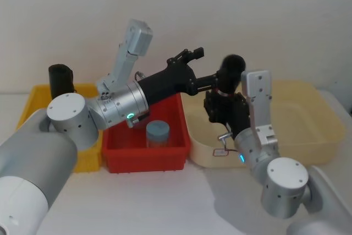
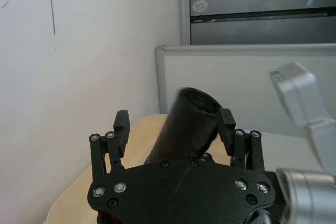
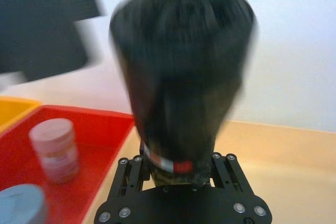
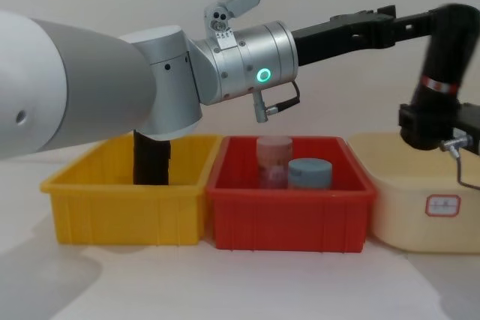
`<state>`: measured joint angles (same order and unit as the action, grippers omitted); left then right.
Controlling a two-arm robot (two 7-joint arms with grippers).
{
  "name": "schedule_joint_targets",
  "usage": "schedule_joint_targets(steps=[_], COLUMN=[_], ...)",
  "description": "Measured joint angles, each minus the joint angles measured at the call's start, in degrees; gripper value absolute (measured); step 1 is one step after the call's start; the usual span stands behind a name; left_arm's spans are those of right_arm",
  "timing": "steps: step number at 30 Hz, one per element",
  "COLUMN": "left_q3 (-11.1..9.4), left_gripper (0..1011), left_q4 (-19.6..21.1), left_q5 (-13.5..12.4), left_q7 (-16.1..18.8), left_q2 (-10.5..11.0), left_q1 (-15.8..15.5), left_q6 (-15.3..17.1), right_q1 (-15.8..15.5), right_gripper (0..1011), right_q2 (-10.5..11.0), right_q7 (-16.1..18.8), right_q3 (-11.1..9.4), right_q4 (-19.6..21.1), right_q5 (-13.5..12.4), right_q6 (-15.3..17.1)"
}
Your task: Pick up the garbage bag with the one hand and transfer it to the other hand.
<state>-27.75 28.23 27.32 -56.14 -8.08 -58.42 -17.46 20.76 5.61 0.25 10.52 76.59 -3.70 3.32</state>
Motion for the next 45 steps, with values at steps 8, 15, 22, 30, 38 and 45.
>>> schedule_joint_targets(steps=[8,15,22,30,38,45], left_q3=[0.0,0.0,0.0,0.0,0.0,-0.2], left_gripper=[1000,1000,1000,1000,1000,1000], left_q4=[0.0,0.0,0.0,0.0,0.6,5.4], left_q5=[0.0,0.0,0.0,0.0,0.0,-0.9], left_q7=[0.0,0.0,0.0,0.0,0.3,3.5], left_q2=[0.0,0.0,0.0,0.0,0.2,1.7], left_q1=[0.0,0.0,0.0,0.0,0.3,2.6], left_q6=[0.0,0.0,0.0,0.0,0.1,0.7], right_q1=[4.2,8.4,11.6,14.1,15.0,14.5], right_gripper=[546,546,546,681,900,1001], right_q2=[-0.5,-0.6,-0.3,0.6,1.8,3.6], right_q7=[-1.3,-2.4,-3.6,-5.4,-7.1,-7.5], right_q3=[-2.8,-5.1,-6.9,-7.8,-7.8,-6.8], right_q4=[-4.7,-9.3,-13.2,-16.3,-17.7,-16.4], right_q5=[-0.9,-1.4,-1.4,0.1,2.4,5.1], right_q6=[1.2,1.4,1.5,2.1,3.0,2.9])
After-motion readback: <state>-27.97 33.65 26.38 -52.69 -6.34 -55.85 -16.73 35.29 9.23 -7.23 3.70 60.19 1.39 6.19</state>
